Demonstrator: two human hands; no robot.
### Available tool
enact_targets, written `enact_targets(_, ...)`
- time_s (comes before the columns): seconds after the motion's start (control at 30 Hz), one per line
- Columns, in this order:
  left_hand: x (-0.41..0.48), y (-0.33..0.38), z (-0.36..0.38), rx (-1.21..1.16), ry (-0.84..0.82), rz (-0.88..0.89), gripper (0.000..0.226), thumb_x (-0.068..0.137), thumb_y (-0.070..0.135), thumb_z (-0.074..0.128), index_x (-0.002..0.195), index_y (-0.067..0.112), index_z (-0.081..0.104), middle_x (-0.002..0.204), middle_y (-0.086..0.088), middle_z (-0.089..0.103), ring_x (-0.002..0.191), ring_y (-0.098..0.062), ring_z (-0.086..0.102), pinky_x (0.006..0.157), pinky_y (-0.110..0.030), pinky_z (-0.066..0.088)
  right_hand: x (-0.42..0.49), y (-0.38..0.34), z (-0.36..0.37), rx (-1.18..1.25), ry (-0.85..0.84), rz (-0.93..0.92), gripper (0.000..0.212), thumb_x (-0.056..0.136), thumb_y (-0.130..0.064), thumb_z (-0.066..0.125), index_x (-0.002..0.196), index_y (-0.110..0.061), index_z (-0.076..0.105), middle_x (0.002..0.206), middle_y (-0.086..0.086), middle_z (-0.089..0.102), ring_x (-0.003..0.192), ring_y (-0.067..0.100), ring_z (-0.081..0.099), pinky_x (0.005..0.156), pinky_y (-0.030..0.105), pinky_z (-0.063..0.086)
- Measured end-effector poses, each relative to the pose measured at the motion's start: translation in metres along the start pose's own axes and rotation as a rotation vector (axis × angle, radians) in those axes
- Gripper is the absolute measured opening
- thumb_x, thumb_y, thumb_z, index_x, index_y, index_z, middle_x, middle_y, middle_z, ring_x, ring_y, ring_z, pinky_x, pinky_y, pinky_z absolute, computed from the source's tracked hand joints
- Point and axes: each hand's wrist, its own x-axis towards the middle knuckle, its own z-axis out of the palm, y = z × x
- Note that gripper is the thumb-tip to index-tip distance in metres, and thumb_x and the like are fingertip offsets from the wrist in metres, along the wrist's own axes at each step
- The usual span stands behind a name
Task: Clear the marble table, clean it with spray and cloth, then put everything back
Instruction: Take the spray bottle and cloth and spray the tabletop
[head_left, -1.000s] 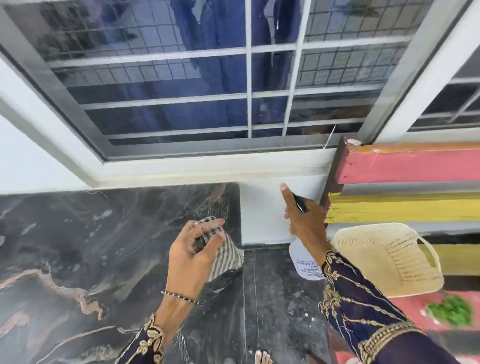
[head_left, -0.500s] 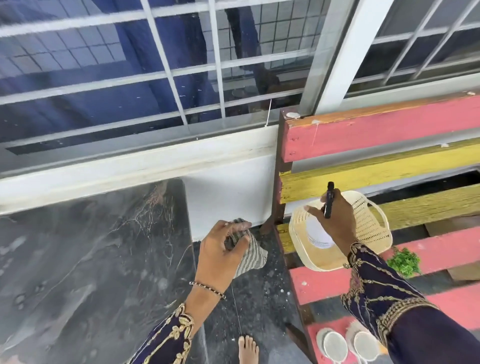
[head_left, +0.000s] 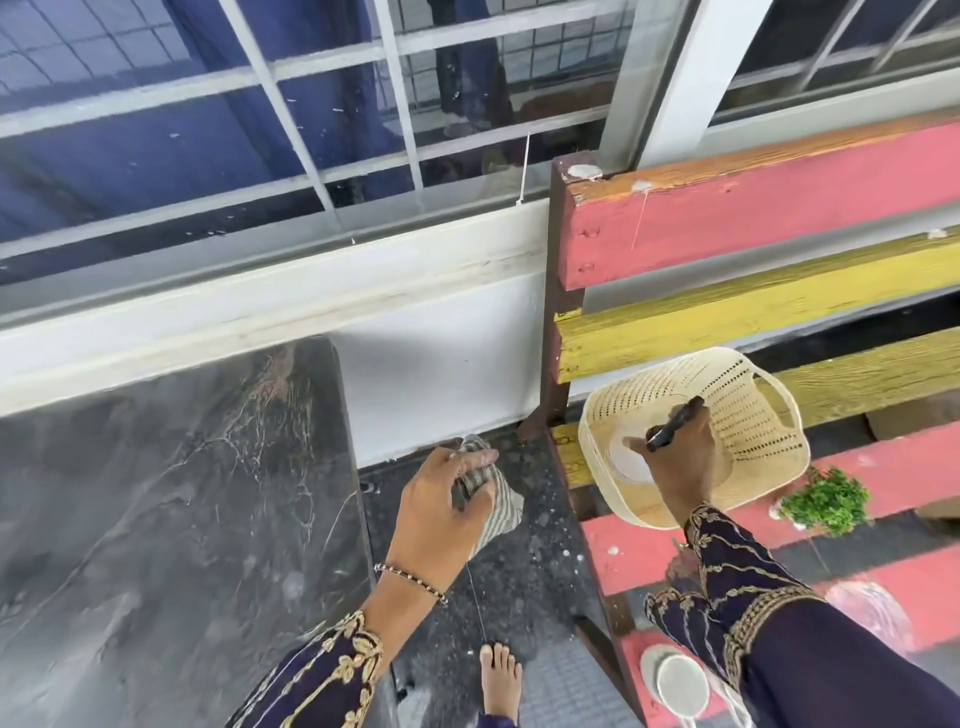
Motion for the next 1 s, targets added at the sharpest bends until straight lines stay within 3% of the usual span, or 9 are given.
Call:
enact_targets(0.17,-0.005,0.001,-0.002,-0.008,-0.007,0.014,0.035,0.085,0.011,0.064,0.115,0.029,0.067,0.106,0.011,0.064,0.049,-0.005,0.045,0.056,-0.019,0.047,-0.012,-0.002,-0.014,0.009,-0.021,0.014,0.079,0.064,-0.007,0.095,0.124,0.009,0.045,0.118,0.029,0.068,0.11,0.042,0.067,0.09,0.038,0.051)
enact_targets(0.27,-0.011,0.005,-0.008,-0.01,-0.009,0.045,0.04,0.085,0.009,0.063,0.117,0.032,0.064,0.109,0.01,0.064,0.057,-0.009,0.052,0.061,-0.022,0.052,-0.025,-0.008,-0.022,0.061,-0.021,0.042,0.075,0.068,-0.002,0.091,0.127,0.006,0.045,0.124,0.025,0.067,0.108,0.037,0.071,0.087,0.028,0.045)
enact_targets(0.43,-0.034,0.015,-0.026,-0.068,-0.044,0.085,0.056,0.088,0.008,0.058,0.133,0.04,0.047,0.131,0.022,0.055,0.042,-0.013,0.04,0.055,-0.029,0.052,-0.074,-0.034,-0.036,0.148,-0.015,-0.014,0.058,0.078,0.002,0.083,0.123,0.004,0.045,0.12,0.025,0.061,0.096,0.039,0.071,0.073,0.04,0.06)
enact_targets(0.53,-0.053,0.018,-0.042,-0.079,-0.02,0.101,0.065,0.087,0.01,0.057,0.138,0.046,0.037,0.099,0.006,0.061,0.063,-0.022,0.053,0.068,-0.044,0.054,-0.115,-0.061,-0.041,0.166,-0.037,-0.136,0.048,0.084,-0.003,0.078,0.122,0.001,0.049,0.122,0.019,0.062,0.092,0.03,0.071,0.071,0.035,0.057)
enact_targets(0.63,-0.077,0.02,-0.061,-0.132,0.013,0.106,0.069,0.087,0.008,0.057,0.137,0.049,0.035,0.087,-0.007,0.067,0.07,-0.03,0.061,0.068,-0.044,0.054,-0.157,-0.094,-0.043,0.215,-0.095,-0.252,0.046,0.085,-0.014,0.08,0.121,-0.01,0.052,0.116,0.008,0.066,0.088,0.02,0.071,0.077,0.041,0.059)
enact_targets(0.73,-0.111,0.025,-0.09,-0.18,0.077,0.143,0.069,0.087,0.004,0.057,0.138,0.046,0.038,0.091,0.012,0.063,0.07,-0.013,0.06,0.062,-0.021,0.048,-0.205,-0.127,-0.049,0.21,-0.223,-0.477,0.058,0.081,-0.02,0.084,0.129,-0.021,0.052,0.119,0.0,0.065,0.097,0.014,0.067,0.081,0.037,0.058)
enact_targets(0.83,-0.154,0.028,-0.127,-0.157,0.145,0.185,0.068,0.089,0.003,0.055,0.141,0.042,0.036,0.099,0.01,0.061,0.061,0.002,0.052,0.055,-0.008,0.037,-0.254,-0.16,-0.06,0.18,-0.388,-0.799,0.076,0.08,-0.007,0.08,0.145,-0.027,0.047,0.148,-0.007,0.045,0.13,0.013,0.049,0.093,0.032,0.057)
enact_targets(0.93,-0.203,0.022,-0.167,-0.123,0.178,0.244,0.069,0.09,0.002,0.053,0.144,0.038,0.032,0.086,0.015,0.057,0.045,0.004,0.046,0.051,-0.013,0.032,-0.306,-0.191,-0.072,0.127,-0.501,-0.997,0.082,0.078,0.002,0.074,0.146,-0.035,0.047,0.157,-0.015,0.032,0.144,0.007,0.026,0.11,0.008,0.028)
enact_targets(1.0,-0.241,0.009,-0.196,-0.073,0.225,0.266,0.071,0.089,0.004,0.053,0.145,0.04,0.029,0.075,0.012,0.054,0.046,-0.004,0.04,0.053,-0.022,0.035,-0.346,-0.212,-0.076,0.078,-0.559,-1.081,0.069,0.078,0.0,0.075,0.139,-0.027,0.055,0.158,-0.012,0.034,0.142,0.009,0.024,0.111,0.007,0.019)
